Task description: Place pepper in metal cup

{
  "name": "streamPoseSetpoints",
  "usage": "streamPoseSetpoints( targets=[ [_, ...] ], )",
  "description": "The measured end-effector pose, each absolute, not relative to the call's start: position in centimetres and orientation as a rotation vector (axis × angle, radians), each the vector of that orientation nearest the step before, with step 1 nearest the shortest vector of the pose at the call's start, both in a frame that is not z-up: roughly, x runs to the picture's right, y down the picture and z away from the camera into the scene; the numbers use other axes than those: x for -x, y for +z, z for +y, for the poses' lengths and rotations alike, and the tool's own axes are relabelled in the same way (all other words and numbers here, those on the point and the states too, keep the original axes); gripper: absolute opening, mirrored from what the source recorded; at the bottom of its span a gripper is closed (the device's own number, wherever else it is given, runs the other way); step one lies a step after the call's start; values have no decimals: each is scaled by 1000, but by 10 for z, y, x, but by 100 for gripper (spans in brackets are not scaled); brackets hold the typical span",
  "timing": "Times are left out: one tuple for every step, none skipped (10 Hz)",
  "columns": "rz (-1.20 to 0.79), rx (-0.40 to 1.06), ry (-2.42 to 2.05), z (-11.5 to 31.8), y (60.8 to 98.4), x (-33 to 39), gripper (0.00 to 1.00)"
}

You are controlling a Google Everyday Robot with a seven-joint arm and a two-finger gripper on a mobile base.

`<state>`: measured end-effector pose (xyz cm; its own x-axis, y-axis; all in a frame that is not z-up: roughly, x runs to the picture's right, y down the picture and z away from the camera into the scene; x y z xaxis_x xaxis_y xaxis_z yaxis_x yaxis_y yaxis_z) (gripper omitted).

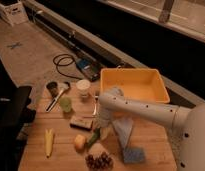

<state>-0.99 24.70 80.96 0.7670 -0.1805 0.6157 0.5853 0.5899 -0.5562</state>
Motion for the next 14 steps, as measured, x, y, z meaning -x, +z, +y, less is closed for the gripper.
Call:
streamPoseSetpoints(
  targets=[
    [-544,825,-462,248,811,9,28],
    [-545,827,-460,248,810,8,20],
    [-543,826,-464,248,810,9,8],
    [-542,828,-464,248,810,9,1],
    [-541,828,-464,248,810,8,0],
    [-528,822,-463,248,809,4,0],
    [-510,792,-445,237,800,-5,0],
    [-499,770,-434,228,793,-10,0],
    [-489,747,-425,214,785,-13,0],
    [-470,701,-409,185,768,-20,0],
    [-454,677,-403,165,759,-25,0],
    [-449,647,-399,144,754,-26,0],
    [-445,605,-395,114,754,-23,0],
    [-448,568,-387,90,759,-18,0]
  ],
)
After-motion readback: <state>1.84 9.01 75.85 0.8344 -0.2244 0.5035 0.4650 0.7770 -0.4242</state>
